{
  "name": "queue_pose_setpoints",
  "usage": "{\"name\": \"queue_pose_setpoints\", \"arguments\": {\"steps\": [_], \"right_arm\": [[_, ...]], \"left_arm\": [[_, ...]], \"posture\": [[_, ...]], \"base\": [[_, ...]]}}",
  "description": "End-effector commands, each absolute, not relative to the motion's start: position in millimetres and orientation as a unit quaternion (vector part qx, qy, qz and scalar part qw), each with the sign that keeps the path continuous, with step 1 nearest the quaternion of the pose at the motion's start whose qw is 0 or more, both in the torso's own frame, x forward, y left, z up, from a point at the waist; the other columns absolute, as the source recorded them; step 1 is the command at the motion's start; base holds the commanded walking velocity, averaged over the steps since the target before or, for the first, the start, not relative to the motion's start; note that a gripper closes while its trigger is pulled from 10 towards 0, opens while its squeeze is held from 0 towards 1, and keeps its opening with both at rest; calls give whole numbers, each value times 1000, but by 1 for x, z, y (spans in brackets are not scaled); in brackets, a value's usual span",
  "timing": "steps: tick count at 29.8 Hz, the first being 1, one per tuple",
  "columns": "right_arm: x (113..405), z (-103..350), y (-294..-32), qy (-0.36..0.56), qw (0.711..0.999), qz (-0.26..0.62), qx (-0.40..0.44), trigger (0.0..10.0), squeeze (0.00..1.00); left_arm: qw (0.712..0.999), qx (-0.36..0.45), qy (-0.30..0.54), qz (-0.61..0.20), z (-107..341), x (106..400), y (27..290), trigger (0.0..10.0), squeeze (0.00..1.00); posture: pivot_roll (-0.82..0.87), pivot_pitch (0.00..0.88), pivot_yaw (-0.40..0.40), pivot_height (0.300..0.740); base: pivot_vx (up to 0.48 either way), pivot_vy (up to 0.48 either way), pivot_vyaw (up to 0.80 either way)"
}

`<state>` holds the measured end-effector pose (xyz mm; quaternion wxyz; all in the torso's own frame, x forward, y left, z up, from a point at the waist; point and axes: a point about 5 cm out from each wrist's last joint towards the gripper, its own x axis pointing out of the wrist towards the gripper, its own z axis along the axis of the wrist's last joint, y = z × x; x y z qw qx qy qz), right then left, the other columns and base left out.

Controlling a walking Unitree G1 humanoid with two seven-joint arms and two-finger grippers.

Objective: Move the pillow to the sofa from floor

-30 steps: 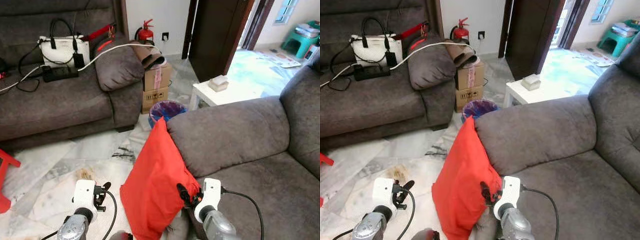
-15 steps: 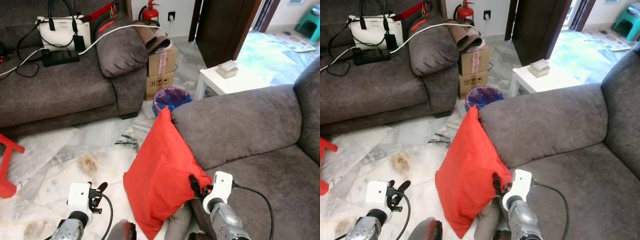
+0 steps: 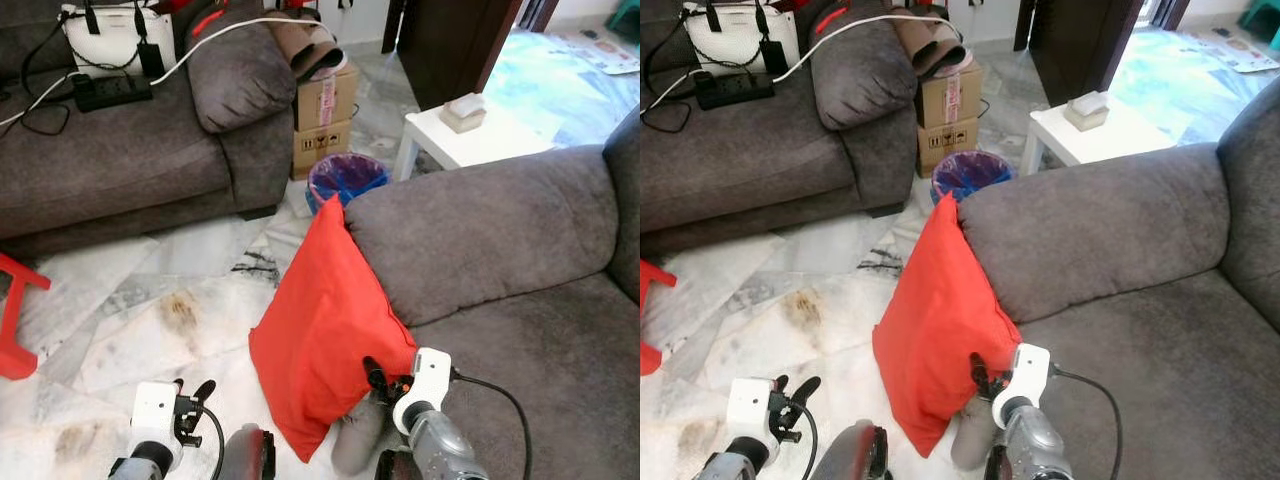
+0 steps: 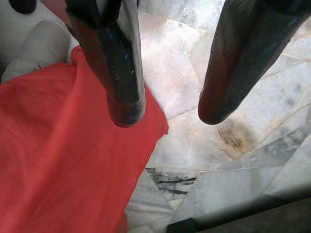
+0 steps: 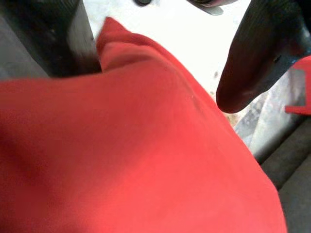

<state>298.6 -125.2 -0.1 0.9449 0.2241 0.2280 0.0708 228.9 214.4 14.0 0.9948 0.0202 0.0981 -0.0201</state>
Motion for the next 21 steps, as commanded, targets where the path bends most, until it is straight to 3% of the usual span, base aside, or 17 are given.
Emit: {"name": "queue_pose_setpoints", "arguments": {"steps": [1, 12, 21], "right_arm": [[293, -5, -121, 233, 937, 65, 253, 10000, 0], [303, 9, -111, 187, 931, 85, 301, 10000, 0], [315, 21, -117, 158, 958, 68, 231, 10000, 0]], "left_arm": [[993, 14, 115, -17, 9, 219, 216, 10000, 0], [993, 16, 120, -13, 17, 208, 218, 10000, 0], [992, 18, 125, -18, 21, 207, 214, 10000, 0]], "posture": [[347, 313, 17, 635], [365, 335, 23, 635], [365, 340, 23, 635]], "base": [[0, 0, 0], [0, 0, 0], [0, 0, 0]]}}
